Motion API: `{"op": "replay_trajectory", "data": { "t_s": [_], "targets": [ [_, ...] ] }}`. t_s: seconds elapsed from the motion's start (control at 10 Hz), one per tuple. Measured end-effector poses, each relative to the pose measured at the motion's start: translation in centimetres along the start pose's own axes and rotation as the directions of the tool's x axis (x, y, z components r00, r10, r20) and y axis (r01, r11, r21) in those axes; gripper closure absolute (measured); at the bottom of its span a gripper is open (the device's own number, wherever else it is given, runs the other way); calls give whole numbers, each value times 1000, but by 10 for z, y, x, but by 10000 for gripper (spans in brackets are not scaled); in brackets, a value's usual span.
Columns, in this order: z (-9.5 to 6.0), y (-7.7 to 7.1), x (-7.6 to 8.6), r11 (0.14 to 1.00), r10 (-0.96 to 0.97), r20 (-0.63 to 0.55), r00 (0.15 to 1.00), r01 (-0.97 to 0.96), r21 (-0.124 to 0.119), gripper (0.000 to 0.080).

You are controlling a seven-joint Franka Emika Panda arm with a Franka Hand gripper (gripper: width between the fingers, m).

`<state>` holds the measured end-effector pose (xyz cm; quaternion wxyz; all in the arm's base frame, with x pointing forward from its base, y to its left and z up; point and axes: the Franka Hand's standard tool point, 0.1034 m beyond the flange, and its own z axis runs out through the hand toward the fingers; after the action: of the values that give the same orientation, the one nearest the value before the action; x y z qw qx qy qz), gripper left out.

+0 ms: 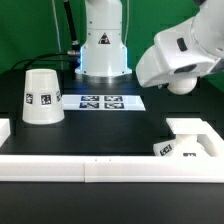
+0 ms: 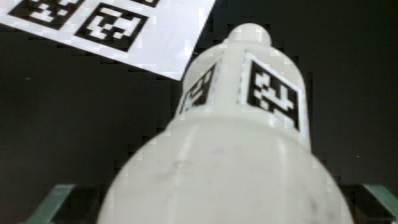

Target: Assemble lamp

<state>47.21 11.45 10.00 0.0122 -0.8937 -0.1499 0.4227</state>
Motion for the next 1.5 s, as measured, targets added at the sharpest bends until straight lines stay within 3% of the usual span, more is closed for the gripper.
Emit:
{"op": "replay_trajectory", "data": {
  "t_s": [0.3, 0.8, 1.0, 1.1, 1.3, 1.5],
  "targets": [
    [-9, 4, 5, 1000, 6, -69, 998, -6, -4, 220],
    [-22, 12, 19, 998, 3, -430, 903, -27, -49, 220],
    [-33, 24, 20, 993, -84, -582, 808, 21, -115, 220],
    [-29, 26, 18, 990, -109, -643, 758, 23, -141, 220],
    [-41, 33, 8, 984, -143, -729, 670, 19, -176, 220],
    [-49, 40, 3, 974, -196, -806, 559, 13, -227, 220]
  ]
}}
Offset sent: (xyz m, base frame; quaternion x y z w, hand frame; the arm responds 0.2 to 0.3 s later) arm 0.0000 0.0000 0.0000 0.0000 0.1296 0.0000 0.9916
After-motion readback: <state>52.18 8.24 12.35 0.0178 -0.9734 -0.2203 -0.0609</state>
